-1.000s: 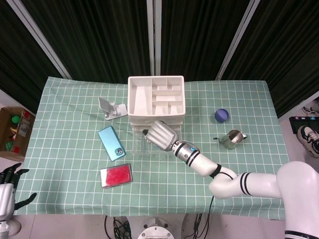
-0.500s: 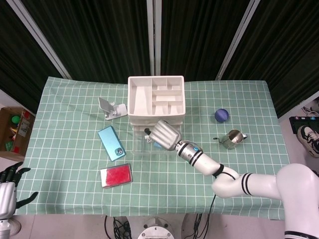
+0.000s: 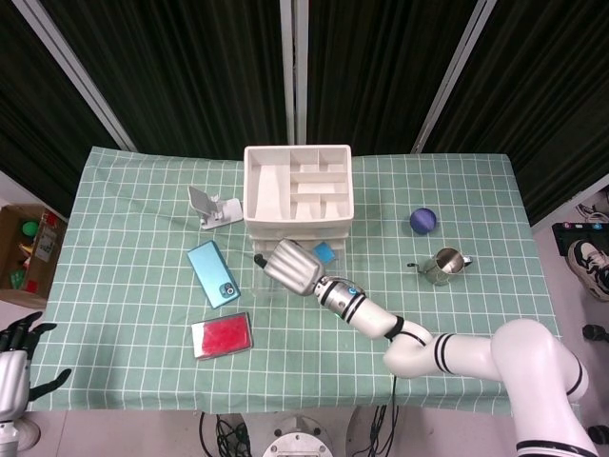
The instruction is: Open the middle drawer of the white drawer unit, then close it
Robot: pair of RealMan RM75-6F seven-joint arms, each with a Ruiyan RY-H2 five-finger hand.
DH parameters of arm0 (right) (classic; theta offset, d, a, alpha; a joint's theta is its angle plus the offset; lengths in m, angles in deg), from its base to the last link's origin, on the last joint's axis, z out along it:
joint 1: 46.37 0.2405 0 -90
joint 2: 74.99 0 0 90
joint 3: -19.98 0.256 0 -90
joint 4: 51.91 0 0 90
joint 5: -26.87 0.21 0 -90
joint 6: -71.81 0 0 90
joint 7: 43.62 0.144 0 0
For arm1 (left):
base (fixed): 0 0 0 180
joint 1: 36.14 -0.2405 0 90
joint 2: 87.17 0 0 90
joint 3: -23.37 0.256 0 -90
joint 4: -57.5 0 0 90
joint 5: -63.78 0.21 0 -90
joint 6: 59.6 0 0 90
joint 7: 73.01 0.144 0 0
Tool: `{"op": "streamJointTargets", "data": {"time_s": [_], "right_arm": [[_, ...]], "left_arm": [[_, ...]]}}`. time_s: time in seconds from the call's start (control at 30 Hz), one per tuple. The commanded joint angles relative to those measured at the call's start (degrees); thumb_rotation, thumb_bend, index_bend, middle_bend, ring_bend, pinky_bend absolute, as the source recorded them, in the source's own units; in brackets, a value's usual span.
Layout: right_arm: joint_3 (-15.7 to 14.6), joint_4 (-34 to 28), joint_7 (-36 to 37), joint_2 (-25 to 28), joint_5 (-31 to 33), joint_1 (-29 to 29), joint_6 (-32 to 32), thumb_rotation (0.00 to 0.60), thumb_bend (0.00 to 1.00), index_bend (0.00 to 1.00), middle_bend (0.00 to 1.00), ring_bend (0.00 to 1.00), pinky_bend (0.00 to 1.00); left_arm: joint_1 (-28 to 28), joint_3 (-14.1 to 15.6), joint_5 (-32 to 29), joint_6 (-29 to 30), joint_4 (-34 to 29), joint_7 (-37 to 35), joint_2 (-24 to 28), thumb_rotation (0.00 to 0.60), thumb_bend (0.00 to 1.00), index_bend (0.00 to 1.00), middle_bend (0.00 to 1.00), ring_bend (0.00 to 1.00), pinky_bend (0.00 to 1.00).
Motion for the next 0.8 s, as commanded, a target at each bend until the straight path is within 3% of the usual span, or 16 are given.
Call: {"op": "streamJointTargets", "data": {"time_s": [0.03,0.27,0.6,0.8], "right_arm": [[1.4,2.7,1.5,-2.8,-1.8,0.7,1.1,0.600,0.00,0.29,0.95,0.96,0.97],[3.8,3.8,2.1,-5.2,-2.1,1.0,2.1,0.600,0.00,0.31,0.95,0.96,0.97],[4.6,-8.9,-8.1,1.5,8.1,-3.2,1.1,0.600,0.00,0.31,0.95,0.96,0.97],[4.1,-11.7,-12.5,3.4,13.9,-4.2,1.1,0.600,0.03,0.32,0.95,0.96,0.97]], "left_arm": [[-0.1,0.0,0.1,0.1,0.1,-0.1,0.0,0.600,0.00,0.29,0.15,0.15,0.20],[-0.2,0.0,0.2,0.3,0.5,-0.5,0.0,0.600,0.00,0.29,0.15,0.15,0.20],[-0.2,0.0,0.8,0.5,1.4,-1.5,-0.4,0.600,0.00,0.29,0.15,0.15,0.20],[-0.2,0.0,1.0,0.5,1.9,-2.0,-0.6,0.600,0.00,0.29,0.15,0.15,0.20]]}}
